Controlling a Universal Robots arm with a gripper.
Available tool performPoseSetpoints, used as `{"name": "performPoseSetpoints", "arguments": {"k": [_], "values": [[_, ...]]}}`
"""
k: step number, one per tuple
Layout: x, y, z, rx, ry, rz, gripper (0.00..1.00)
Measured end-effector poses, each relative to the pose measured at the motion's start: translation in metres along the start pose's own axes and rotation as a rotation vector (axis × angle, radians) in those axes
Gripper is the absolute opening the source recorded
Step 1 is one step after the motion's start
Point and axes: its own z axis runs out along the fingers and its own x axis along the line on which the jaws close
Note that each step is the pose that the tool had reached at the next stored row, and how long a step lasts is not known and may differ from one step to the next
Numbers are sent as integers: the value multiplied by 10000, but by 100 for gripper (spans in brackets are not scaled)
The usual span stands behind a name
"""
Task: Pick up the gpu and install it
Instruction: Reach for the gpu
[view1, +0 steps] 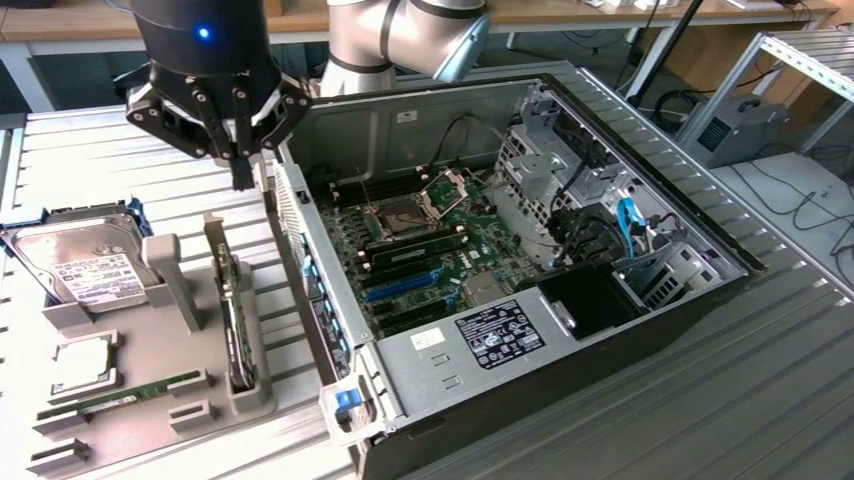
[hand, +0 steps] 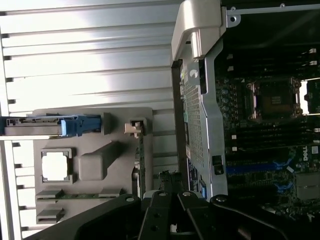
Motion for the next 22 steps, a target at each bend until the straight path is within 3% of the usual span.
{"name": "performPoseSetpoints", "arguments": {"k": [22], "values": [[-3,-108,14,0,0,0,11]]}}
